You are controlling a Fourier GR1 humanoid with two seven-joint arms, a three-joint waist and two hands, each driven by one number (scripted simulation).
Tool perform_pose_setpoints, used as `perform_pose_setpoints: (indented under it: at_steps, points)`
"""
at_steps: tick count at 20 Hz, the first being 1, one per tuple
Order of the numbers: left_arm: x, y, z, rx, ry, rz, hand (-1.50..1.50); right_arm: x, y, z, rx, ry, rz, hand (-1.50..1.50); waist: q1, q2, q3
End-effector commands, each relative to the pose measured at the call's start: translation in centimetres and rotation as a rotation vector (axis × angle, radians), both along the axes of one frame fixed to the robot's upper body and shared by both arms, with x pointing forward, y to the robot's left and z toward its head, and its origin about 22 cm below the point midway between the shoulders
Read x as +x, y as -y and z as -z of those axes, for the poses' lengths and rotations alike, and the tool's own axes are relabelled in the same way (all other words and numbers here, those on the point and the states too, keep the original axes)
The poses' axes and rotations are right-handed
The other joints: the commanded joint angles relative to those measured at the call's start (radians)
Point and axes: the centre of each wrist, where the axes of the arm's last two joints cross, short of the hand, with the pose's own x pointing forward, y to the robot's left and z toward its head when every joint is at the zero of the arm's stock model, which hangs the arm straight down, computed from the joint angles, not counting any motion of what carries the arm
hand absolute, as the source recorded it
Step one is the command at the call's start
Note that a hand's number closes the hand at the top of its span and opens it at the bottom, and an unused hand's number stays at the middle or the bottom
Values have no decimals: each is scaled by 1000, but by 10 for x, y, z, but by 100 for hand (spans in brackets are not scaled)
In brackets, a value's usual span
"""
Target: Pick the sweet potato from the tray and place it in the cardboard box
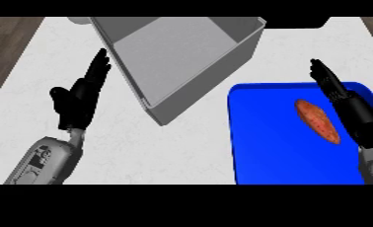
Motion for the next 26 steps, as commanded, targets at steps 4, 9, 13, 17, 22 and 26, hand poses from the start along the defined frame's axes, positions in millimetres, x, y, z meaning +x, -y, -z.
perform_pose_setpoints:
  at_steps: [4, 9, 13, 17, 22, 26]
  points:
    - [-5, -54, 8, 263, -34, -141, 0, 14, 7, 8, 206, -140, -419, -150, 60, 8, -35]
    - [-12, -84, 17, 338, -97, -201, 0, 27, 1, -74, -266, 115, -740, -150, 87, -2, -32]
    - [-12, -87, 19, 353, -90, -243, 0, 16, 51, 0, 161, -36, -788, -150, 60, 25, -30]
    - [-10, -92, 12, 366, -74, -225, 0, 23, 57, -6, 232, -11, -871, -150, 67, 20, -29]
    - [-7, -95, 10, 374, -69, -228, 0, 46, 64, -63, -27, 121, -878, -150, 72, 19, -31]
    - [-11, -93, 21, 376, -85, -213, 0, 50, 42, -76, -296, 122, -976, -150, 90, 24, -34]
